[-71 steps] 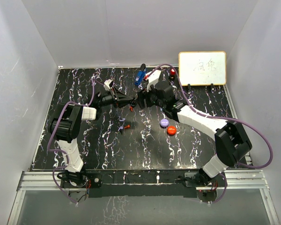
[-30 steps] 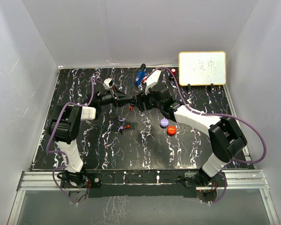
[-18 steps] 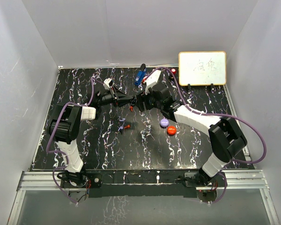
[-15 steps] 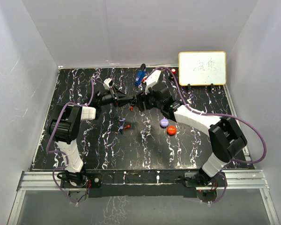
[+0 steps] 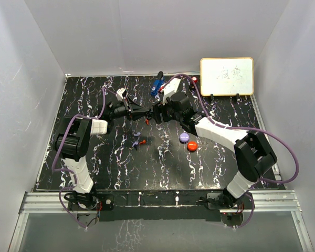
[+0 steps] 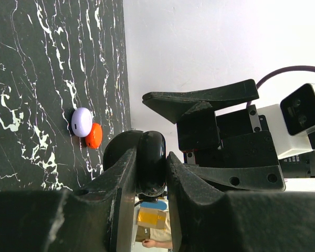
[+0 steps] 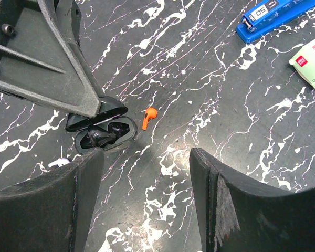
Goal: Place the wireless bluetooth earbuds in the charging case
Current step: Adjust the earbud with the charging case.
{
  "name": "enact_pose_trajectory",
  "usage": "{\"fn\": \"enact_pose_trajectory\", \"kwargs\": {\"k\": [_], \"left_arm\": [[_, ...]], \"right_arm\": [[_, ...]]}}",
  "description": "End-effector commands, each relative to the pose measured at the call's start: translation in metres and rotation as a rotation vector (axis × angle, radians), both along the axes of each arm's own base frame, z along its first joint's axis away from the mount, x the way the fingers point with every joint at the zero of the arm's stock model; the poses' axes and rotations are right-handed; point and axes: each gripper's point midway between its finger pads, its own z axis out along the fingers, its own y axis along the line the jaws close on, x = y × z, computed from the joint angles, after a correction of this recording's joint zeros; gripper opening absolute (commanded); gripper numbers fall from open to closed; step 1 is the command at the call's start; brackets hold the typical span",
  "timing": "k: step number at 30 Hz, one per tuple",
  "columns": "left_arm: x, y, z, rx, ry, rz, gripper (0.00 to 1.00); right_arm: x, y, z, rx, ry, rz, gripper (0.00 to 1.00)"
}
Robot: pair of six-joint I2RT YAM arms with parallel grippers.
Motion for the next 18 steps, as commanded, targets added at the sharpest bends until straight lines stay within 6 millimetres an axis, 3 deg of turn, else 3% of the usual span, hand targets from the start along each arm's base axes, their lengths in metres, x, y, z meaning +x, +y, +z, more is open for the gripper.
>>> {"fn": "enact_pose_trajectory", "kwargs": {"k": [1,18], "left_arm": [[-0.0071,-0.001,0.0178,-0.006,-0.052,-0.018,0.0],[-0.0048,-0.0034,0.0185,-0.009,-0.054,-0.021,0.0]], "right_arm": [[0.0133,0.0093,0.0324,0.05,-0.079,-0.002,0.64],[0.0158,0.0146,0.0291,0.056,-0.067,0.01,0.64]]}}
